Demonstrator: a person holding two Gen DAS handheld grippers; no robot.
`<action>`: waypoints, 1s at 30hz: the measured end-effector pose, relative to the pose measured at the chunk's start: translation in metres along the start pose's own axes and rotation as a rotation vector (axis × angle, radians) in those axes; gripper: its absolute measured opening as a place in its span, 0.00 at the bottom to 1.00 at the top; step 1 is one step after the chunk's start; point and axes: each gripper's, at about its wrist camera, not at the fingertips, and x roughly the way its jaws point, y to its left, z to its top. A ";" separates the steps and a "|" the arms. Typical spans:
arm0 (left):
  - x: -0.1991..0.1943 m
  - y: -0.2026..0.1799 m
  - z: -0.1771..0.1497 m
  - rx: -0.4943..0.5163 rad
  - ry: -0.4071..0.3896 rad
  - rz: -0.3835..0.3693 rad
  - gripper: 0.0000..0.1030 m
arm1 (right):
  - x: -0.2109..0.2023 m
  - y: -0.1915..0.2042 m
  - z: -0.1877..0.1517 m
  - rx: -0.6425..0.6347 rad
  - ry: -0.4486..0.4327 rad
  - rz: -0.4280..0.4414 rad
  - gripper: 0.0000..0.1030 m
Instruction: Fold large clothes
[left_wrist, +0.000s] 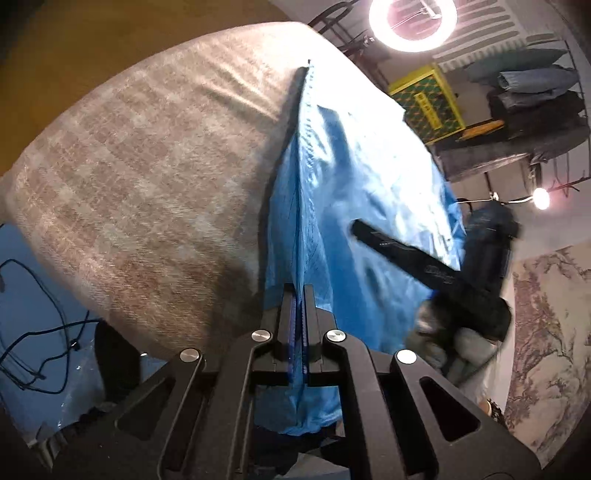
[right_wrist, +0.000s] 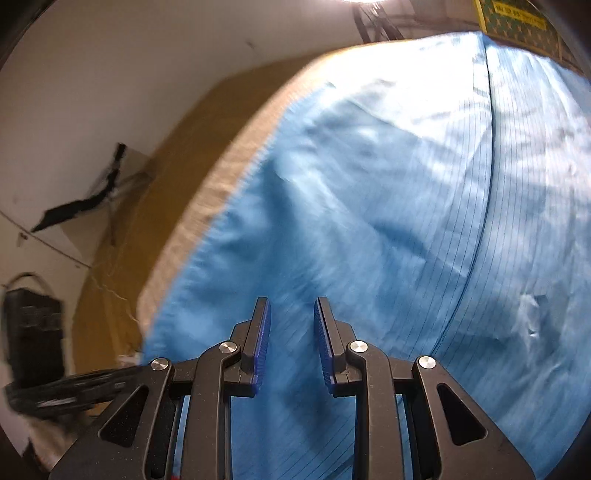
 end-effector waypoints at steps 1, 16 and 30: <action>-0.001 -0.003 0.001 0.008 -0.002 -0.008 0.00 | 0.005 -0.003 0.000 0.015 0.024 -0.004 0.23; 0.000 -0.027 0.004 0.069 -0.026 -0.050 0.00 | 0.006 0.067 0.101 -0.057 0.068 -0.067 0.53; 0.011 -0.036 0.005 0.113 -0.016 -0.029 0.00 | 0.097 0.077 0.118 -0.158 0.250 -0.340 0.52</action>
